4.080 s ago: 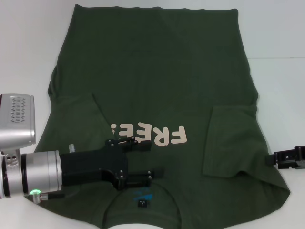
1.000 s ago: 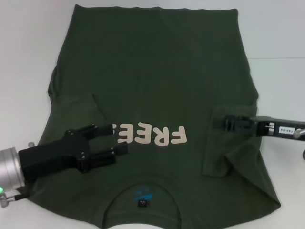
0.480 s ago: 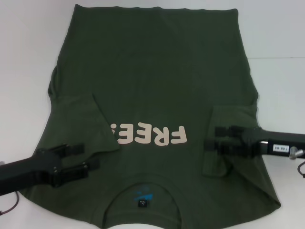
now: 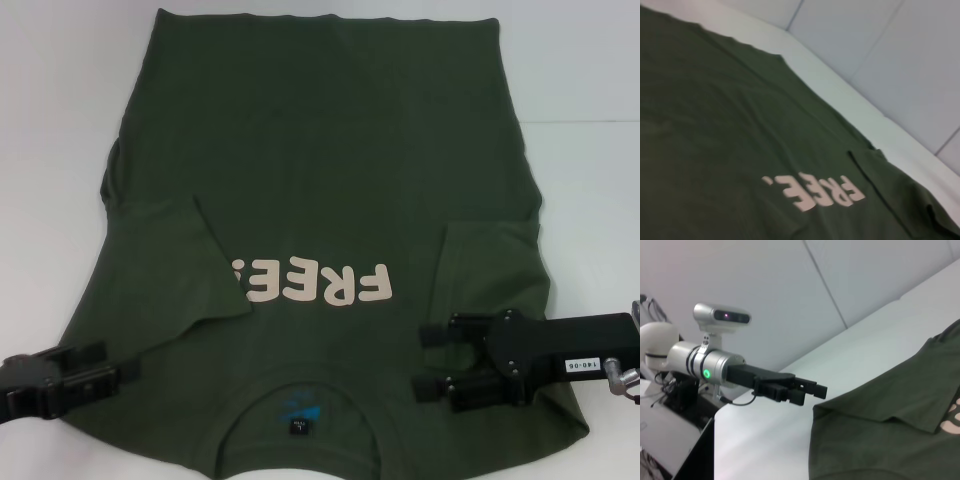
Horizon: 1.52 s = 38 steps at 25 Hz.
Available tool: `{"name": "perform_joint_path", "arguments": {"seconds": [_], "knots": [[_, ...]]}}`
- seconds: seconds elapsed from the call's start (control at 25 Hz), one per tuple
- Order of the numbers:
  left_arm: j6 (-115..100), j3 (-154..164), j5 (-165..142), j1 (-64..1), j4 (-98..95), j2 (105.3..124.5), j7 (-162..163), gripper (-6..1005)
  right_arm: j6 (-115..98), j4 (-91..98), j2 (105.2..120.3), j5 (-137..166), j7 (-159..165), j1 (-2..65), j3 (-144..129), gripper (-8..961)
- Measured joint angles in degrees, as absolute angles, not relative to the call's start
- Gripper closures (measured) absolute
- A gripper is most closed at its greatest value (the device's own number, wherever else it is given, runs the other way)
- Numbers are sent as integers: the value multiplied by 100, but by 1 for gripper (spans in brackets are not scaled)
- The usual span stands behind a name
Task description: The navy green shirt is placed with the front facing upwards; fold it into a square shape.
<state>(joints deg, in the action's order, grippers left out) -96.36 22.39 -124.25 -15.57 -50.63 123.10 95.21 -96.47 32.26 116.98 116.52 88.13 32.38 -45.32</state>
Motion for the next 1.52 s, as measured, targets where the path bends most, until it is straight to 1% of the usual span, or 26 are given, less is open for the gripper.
{"name": "perform_joint_path", "arguments": {"seconds": [0.32, 0.6, 1.16, 1.52], "knots": [[-9530, 1561, -12633, -1356, -5128, 12313, 9641, 199, -9576, 3269, 11664, 11662, 8819, 3277, -4613, 98], [-9161, 1308, -12994, -1295, -5160, 12313, 9713, 200, -9510, 3270, 11665, 11663, 8839, 3350, -4637, 105], [-8806, 1337, -13200, -1344, -5144, 12320, 9719, 201, -9492, 3258, 11701, 11662, 9007, 3366, -4605, 105], [-8709, 1371, -13340, -1450, -5103, 12329, 9720, 201, -9500, 3261, 11692, 11628, 9067, 3369, -4587, 105]]}}
